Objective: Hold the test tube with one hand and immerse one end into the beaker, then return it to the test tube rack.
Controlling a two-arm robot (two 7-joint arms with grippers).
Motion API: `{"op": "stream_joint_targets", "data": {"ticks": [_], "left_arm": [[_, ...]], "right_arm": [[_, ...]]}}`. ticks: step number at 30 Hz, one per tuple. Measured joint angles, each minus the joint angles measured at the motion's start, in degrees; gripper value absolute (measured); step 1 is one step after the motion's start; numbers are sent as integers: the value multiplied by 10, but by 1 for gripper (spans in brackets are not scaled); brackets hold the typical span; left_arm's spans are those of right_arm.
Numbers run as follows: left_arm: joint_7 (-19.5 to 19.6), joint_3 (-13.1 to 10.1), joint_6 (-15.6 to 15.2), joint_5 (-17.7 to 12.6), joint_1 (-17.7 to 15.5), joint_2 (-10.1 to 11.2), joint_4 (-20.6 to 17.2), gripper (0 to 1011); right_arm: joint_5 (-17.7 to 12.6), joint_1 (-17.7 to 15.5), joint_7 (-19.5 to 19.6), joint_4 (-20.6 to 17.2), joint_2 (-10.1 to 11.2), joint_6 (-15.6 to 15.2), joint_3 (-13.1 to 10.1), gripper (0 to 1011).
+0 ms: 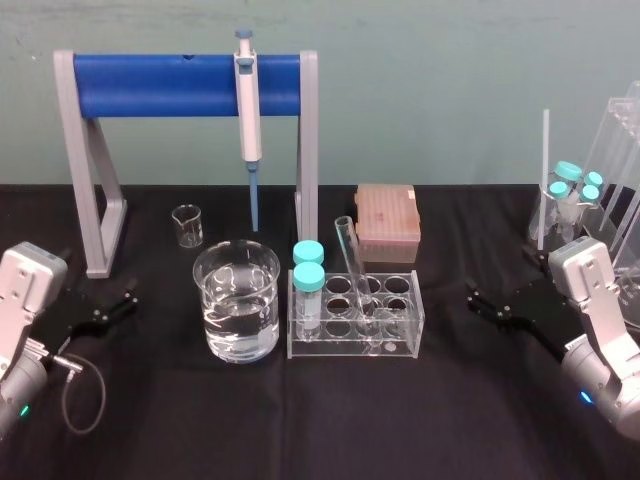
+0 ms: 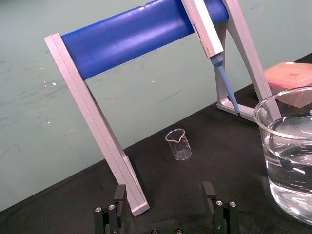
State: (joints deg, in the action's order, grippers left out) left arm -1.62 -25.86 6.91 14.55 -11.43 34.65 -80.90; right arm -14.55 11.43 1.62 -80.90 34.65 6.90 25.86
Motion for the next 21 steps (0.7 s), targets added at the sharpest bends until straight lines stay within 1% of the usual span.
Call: {"op": "stream_joint_targets", "data": {"ticks": [12, 18, 21], "left_arm": [[0, 0, 0, 0, 0, 0, 0, 1000], [0, 0, 0, 0, 0, 0, 0, 1000], [0, 0, 0, 0, 0, 0, 0, 1000]], "right_arm": [[0, 0, 0, 0, 0, 0, 0, 1002], [-32, -8, -23, -15, -2, 0, -26, 1002], [-53, -11, -35, -33, -5, 1, -46, 1002]]}}
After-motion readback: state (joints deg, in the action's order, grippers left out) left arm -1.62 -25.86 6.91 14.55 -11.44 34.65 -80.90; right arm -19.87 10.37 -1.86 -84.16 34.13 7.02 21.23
